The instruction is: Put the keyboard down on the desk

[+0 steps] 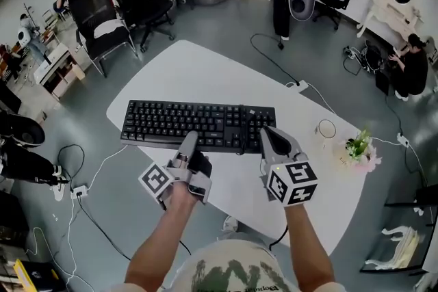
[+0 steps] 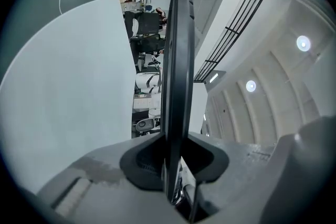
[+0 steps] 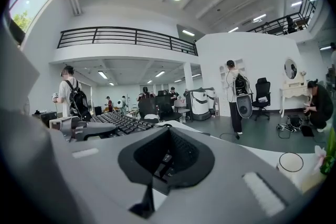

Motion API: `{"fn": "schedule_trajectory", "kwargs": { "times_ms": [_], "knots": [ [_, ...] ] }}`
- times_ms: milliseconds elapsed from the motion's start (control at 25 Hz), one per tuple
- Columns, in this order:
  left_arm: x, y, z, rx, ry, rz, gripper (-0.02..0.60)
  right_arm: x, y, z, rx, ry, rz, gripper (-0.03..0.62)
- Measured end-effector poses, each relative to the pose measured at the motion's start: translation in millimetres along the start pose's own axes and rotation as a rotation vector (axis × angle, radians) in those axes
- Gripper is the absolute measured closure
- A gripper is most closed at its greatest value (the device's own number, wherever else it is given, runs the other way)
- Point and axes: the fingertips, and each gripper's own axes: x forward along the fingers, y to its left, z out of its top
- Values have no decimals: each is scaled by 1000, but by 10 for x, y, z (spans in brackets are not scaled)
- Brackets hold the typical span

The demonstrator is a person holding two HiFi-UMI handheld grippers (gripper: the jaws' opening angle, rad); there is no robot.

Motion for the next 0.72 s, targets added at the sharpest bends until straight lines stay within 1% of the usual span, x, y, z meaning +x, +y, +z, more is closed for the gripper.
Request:
{"fn": "schedule_trajectory", "kwargs": {
  "times_ms": [320, 560, 720],
  "knots": [
    [352, 66, -22, 11, 47, 9, 491, 150, -225, 30, 23, -1, -29, 594],
    [410, 82, 29, 0, 71, 5, 491, 180, -216, 3, 31, 0, -58, 594],
    [563, 97, 114, -3, 102, -4, 491, 271, -214, 57, 25, -8, -87, 594]
  ]
}}
